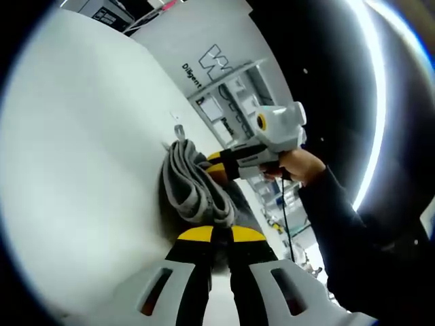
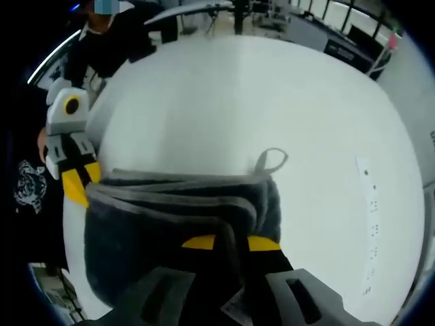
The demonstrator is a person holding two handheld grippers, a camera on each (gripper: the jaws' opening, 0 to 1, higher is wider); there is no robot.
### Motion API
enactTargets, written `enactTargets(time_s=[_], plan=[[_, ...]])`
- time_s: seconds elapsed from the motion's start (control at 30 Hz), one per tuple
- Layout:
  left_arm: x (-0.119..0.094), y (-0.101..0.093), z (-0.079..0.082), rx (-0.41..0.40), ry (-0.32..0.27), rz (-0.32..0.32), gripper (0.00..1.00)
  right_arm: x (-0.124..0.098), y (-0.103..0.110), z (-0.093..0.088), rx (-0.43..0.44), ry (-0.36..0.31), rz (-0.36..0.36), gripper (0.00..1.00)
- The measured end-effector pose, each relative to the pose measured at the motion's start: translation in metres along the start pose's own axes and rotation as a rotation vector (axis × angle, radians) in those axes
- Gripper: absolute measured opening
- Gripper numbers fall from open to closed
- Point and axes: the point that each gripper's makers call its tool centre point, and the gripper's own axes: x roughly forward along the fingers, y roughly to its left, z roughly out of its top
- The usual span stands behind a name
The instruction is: Open the folded towel by lifting each exposed corner and separating the folded layers until the towel lies flat within the target outline without major curled edges
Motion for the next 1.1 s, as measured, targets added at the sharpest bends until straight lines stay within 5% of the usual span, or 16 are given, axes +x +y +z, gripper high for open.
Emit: enactTargets(time_s=[1.1], plan=[[-0.060, -0.018, -0.022, 0.009, 0.005, -0.008, 0.04, -0.015, 0.068, 0.010, -0.004, -0.027, 0.016, 0.10]])
